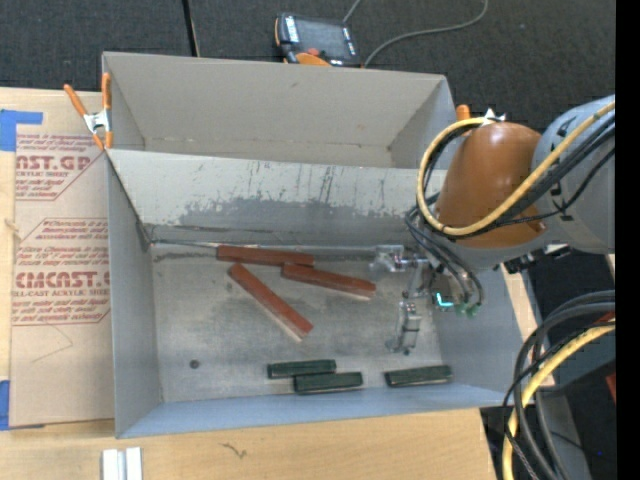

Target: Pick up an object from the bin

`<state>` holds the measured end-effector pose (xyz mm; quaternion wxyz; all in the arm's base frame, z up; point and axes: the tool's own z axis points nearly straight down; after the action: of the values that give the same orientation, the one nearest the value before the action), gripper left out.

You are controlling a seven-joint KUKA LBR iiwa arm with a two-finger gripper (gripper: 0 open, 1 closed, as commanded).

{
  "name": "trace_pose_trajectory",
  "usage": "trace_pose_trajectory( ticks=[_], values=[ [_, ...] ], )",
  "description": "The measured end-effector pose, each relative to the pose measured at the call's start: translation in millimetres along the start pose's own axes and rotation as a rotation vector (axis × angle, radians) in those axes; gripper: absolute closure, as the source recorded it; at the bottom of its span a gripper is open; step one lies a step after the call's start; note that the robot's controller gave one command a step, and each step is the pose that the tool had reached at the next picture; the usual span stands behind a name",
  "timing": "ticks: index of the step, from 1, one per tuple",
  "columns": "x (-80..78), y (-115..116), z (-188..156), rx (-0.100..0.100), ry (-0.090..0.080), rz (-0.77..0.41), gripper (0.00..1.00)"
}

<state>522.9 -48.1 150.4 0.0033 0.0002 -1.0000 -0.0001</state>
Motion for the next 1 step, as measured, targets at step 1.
trace_pose_trajectory(
  ticks=[1],
  values=[
    [-35.9, 6.0, 83.5, -0.001, -0.009, 0.076, 0.00]
  ],
)
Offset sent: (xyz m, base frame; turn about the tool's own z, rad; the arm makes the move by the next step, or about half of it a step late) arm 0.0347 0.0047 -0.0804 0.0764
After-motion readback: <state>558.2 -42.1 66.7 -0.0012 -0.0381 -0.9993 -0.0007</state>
